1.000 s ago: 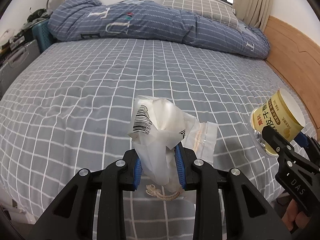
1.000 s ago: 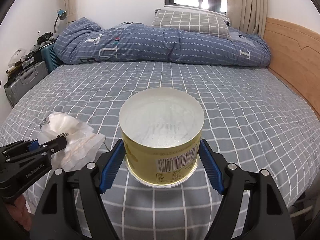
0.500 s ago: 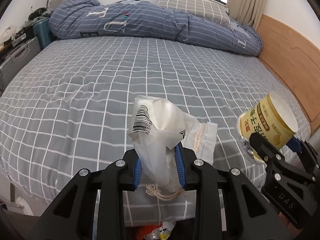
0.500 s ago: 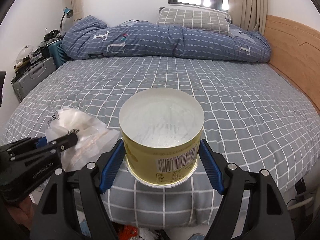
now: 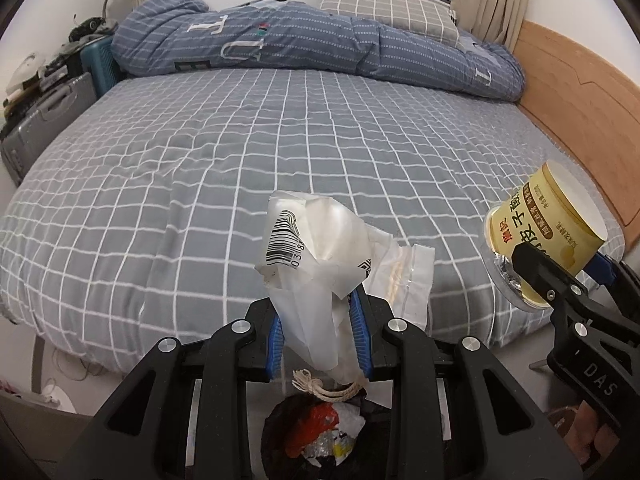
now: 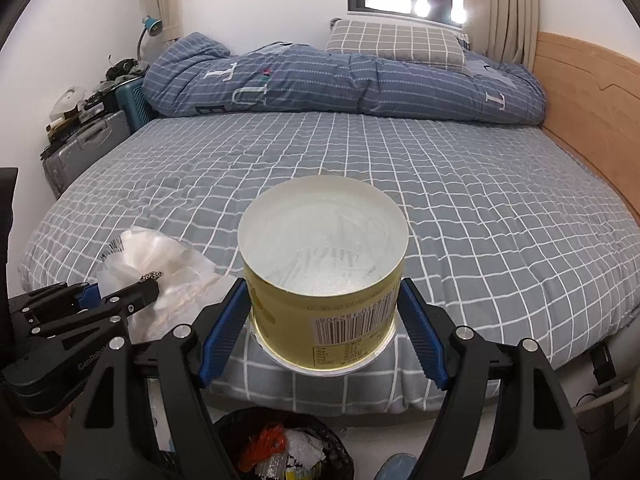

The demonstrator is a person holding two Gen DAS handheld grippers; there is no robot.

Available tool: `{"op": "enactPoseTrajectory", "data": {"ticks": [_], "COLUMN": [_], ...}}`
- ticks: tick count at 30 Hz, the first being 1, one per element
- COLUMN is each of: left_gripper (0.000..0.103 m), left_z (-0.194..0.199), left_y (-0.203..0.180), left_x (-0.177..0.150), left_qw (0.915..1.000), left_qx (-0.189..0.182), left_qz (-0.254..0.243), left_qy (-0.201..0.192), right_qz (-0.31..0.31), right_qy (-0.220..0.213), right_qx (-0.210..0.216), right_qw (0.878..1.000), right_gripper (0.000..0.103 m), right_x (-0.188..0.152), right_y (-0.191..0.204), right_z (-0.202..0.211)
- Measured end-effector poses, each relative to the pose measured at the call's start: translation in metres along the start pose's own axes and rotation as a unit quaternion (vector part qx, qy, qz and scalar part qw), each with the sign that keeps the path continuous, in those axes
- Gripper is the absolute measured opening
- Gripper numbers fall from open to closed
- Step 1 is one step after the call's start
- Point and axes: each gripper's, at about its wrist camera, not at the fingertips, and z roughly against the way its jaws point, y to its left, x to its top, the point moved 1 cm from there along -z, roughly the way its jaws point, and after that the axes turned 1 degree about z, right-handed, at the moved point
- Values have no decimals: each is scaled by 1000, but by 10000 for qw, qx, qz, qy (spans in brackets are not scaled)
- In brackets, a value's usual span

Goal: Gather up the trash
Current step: 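Carry the clear bag and yellow can with both tools to the black bin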

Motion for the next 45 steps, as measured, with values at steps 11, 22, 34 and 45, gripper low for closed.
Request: {"op": "enactPoseTrajectory", "data": {"ticks": [11,22,34,45], "left_gripper": [28,28,28,28], "left_z": [27,53,72,55], "left_y": [10,13,18,12], "left_x": [-29,-56,-86,-126], "left_qw": [10000,9999,9995,9980], "left_qx": [-23,34,169,221], "left_qz": [53,146,200,99], "left_qy": [4,-19,155,588], "right_qz": [92,136,109,131], "right_qy": [-79,82,386,1036], "right_qx": [55,177,192,69], "right_qw": [9999,9997,9990,9945], "right_gripper": [72,72,72,72], "right_x": [-18,-43,-77,-125], "right_y": [15,31,30,25], "right_z": [31,52,65,42]}}
